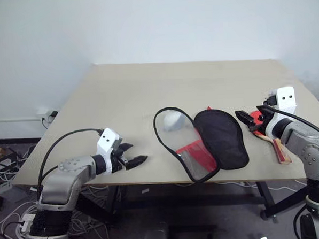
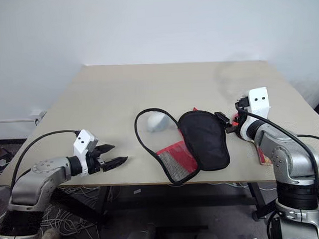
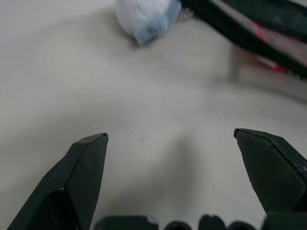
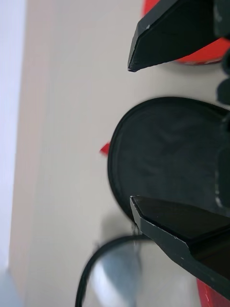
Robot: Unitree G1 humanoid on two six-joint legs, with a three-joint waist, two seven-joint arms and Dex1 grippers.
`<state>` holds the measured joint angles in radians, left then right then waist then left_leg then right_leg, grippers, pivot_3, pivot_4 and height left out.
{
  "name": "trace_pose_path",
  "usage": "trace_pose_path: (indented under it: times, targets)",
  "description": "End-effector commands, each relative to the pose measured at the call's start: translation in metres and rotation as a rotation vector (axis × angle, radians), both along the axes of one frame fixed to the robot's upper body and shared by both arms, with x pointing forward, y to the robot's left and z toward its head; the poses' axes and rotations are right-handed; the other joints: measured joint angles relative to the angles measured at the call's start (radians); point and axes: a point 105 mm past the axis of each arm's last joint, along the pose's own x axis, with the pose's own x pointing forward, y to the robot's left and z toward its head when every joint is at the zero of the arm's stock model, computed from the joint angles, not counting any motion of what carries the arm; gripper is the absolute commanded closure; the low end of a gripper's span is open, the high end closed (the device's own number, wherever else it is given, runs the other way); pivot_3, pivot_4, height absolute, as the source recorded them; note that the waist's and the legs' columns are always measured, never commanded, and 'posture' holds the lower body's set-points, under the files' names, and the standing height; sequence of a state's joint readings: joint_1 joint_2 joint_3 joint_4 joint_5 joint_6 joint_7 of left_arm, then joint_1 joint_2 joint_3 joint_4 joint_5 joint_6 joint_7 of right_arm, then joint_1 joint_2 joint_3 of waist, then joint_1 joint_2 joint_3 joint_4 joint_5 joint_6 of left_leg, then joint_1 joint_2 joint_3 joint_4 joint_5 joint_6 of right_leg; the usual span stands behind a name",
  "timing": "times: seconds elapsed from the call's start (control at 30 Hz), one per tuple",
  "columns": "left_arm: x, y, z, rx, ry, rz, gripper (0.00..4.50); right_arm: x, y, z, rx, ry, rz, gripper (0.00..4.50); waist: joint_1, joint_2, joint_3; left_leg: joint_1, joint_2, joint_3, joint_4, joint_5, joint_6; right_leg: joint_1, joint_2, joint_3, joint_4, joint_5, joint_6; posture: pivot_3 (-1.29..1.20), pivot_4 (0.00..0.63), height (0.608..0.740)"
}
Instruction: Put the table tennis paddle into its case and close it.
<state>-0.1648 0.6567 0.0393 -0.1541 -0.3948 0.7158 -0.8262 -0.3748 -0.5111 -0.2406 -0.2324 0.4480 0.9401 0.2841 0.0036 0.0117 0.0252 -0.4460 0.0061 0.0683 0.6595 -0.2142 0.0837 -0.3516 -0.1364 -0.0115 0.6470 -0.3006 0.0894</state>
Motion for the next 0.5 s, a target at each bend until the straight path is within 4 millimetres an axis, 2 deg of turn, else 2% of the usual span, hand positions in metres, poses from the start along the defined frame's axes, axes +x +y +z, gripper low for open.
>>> trace_pose_path:
  times: [0.03,0.37,0.5]
  targets:
    - [0.005,0.001,0.018,0.011,-0.068,-0.002,0.02,0.007,-0.006,0.018,-0.009,-0.074,-0.04,0.0,-0.001,0.0,0.0,0.0,0.0,0.0,0.0,0.0,0.0,0.0,0.0,0.0,0.0,0.0,0.0,0.0,0.0,0.715]
    - [0.007,-0.011,0.03,-0.035,-0.067,-0.067,0.02,0.009,-0.018,0.013,0.023,-0.066,-0.109,0.0,-0.001,0.0,0.0,0.0,0.0,0.002,0.0,0.0,-0.001,0.0,0.001,0.0,0.0,0.0,0.0,0.0,0.0,0.715]
    - [0.01,-0.021,0.029,-0.045,-0.062,-0.089,0.02,0.008,-0.037,0.007,-0.015,-0.03,-0.158,0.0,-0.002,0.0,0.0,0.0,-0.001,0.002,-0.001,0.0,-0.001,0.0,0.001,0.0,0.0,0.0,0.0,0.0,0.0,0.715]
